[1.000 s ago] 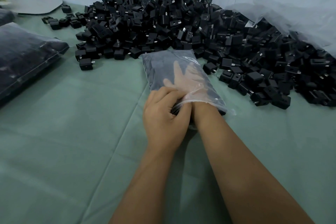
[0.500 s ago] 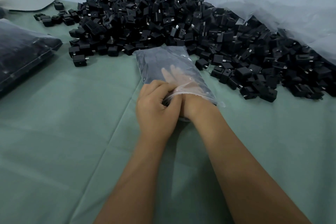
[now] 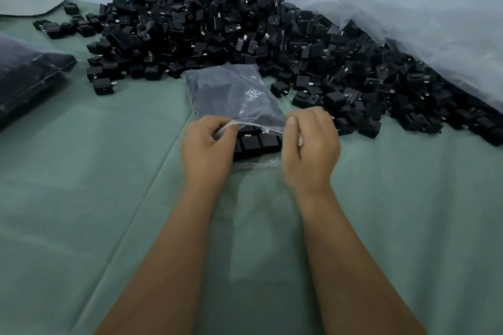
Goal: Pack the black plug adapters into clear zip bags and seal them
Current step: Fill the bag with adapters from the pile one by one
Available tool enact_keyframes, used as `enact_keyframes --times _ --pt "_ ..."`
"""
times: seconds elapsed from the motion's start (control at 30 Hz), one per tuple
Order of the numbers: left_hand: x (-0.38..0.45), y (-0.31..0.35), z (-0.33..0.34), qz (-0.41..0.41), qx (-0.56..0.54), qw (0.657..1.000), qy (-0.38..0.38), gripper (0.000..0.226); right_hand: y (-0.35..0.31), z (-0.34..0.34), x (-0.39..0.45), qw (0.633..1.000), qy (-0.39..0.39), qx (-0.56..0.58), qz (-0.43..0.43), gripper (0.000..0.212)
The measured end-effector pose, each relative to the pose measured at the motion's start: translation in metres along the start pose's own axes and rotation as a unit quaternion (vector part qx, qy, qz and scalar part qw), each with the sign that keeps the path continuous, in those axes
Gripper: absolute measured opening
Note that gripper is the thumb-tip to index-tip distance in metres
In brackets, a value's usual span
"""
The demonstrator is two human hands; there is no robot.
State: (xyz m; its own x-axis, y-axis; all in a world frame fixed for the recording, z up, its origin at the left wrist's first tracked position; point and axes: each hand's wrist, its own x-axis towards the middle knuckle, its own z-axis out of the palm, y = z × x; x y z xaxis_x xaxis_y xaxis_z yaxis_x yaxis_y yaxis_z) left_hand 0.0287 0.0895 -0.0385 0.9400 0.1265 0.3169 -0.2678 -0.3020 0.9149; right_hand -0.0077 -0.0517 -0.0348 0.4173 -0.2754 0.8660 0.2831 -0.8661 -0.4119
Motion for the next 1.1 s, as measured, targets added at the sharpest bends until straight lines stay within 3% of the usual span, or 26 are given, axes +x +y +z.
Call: enact_keyframes --times 0.07,0.2,0.3,0.43,0.53,0.7,0.83,1.1 --pt "0.000 0.000 0.000 -0.012 0.005 1.000 -0.007 0.012 0.015 -0.006 0.005 0.995 0.009 -0.037 0.097 0.023" --pt "0.000 0.000 0.001 -0.025 0.015 0.999 -0.021 0.021 0.049 -0.013 0.011 0.945 -0.088 -0.140 0.281 0.047" --pt "0.001 0.000 0.001 -0.021 0.020 0.999 -0.018 0.021 0.058 -0.013 0.011 0.913 -0.135 -0.113 0.368 0.054" --pt "0.000 0.000 0.000 -0.019 0.017 0.999 -0.020 0.021 0.053 -0.011 0.011 0.919 -0.070 -0.009 0.388 0.039" --pt "0.001 -0.001 0.000 -0.017 0.019 0.999 -0.020 0.016 0.054 -0.013 0.010 0.921 -0.022 -0.007 0.388 0.036" --pt "0.000 -0.002 0.000 -0.017 0.016 1.000 -0.020 0.014 0.058 -0.012 0.009 0.907 -0.153 -0.040 0.390 0.061" --pt "0.000 -0.001 0.001 -0.018 0.012 1.000 -0.020 0.014 0.059 -0.009 0.006 0.913 -0.251 -0.140 0.290 0.066" --pt "0.001 -0.002 0.000 -0.023 0.013 0.999 -0.018 0.012 0.058 -0.007 0.005 0.924 -0.238 -0.140 0.266 0.039"
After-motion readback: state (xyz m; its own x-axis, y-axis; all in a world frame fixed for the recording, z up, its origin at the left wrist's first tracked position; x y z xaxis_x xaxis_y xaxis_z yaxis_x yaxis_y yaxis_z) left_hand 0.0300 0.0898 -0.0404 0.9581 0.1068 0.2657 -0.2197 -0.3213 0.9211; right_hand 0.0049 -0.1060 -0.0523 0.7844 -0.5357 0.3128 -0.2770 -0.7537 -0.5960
